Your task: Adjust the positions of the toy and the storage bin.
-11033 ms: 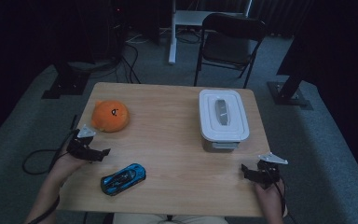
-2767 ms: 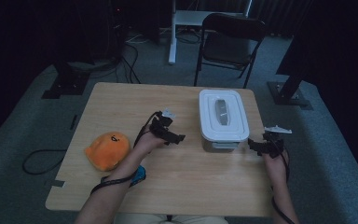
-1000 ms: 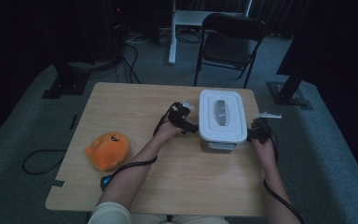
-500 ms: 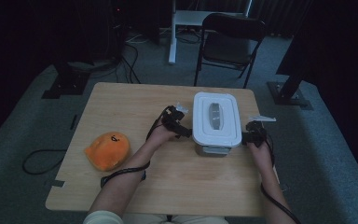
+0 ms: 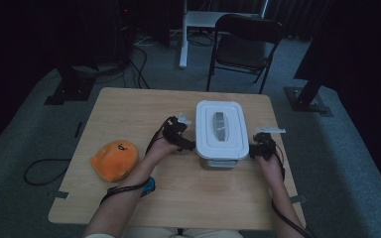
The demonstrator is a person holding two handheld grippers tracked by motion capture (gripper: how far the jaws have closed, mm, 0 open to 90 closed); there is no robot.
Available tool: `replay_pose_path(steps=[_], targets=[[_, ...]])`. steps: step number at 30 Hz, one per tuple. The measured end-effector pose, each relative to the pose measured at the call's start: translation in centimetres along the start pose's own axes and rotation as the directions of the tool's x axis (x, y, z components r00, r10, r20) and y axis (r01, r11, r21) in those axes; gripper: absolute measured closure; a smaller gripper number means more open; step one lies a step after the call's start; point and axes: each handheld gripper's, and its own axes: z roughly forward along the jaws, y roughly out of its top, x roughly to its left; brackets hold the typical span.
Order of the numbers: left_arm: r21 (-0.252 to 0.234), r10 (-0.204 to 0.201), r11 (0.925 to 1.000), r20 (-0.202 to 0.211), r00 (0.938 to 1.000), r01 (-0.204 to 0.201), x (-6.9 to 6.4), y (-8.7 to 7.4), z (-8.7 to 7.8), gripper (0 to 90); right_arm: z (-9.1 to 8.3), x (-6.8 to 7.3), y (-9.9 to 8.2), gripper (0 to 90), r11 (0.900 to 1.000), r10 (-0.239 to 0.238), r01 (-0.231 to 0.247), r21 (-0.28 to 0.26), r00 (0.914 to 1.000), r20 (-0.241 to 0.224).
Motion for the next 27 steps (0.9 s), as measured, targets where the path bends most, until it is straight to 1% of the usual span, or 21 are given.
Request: replay_pose_path(steps=[4,8,10,14,15,17,20,25,27], targets=[[-0.002,0.013,0.9999,-0.012,0.9998,-0.013,-0.3,-0.7,-0.7,2.8,-0.3,0.9,-0.2,23.9,0.9999,-0.014,0.014,-0.008,0.9999,-0.007],[0.004,0.025,0.9997,-0.013,0.9996,-0.025,-0.6,-1.1,-1.2,2.8,-0.6,1.5,-0.7,23.9,0.9997,-0.018,0.018,-0.016,0.9997,-0.015],[0.004,0.024,0.9997,-0.013,0.9996,-0.024,-0.9,-1.4,-1.5,2.8,-0.9,1.8,-0.9,24.0,0.9997,-0.019,0.019,-0.019,0.9996,-0.019],[0.003,0.035,0.9994,-0.001,0.9994,-0.035,-1.4,-2.1,-1.9,2.7,-1.5,2.3,-1.5,24.0,0.9995,-0.021,0.020,-0.023,0.9993,-0.031],[0.008,0.044,0.9990,0.002,0.9990,-0.044,-1.5,-2.2,-2.1,2.8,-1.6,2.4,-1.7,24.0,0.9995,-0.023,0.023,-0.024,0.9992,-0.034],[0.009,0.046,0.9989,0.003,0.9990,-0.046,-1.7,-2.3,-2.2,2.8,-1.9,2.7,-2.0,24.1,0.9992,-0.032,0.031,-0.026,0.9989,-0.034],[0.010,0.055,0.9984,0.006,0.9985,-0.055,-2.2,-2.6,-2.5,2.8,-2.4,3.0,-2.5,24.4,0.9992,-0.029,0.028,-0.030,0.9987,-0.041],[-0.004,0.049,0.9988,0.019,0.9986,-0.049,-2.3,-3.2,-2.6,2.7,-3.1,3.2,-3.2,24.0,0.9990,-0.028,0.026,-0.038,0.9981,-0.055],[-0.016,0.031,0.9994,0.029,0.9991,-0.030,-2.0,-3.5,-2.4,2.7,-3.1,3.1,-3.4,22.0,0.9985,-0.037,0.035,-0.042,0.9978,-0.054]])
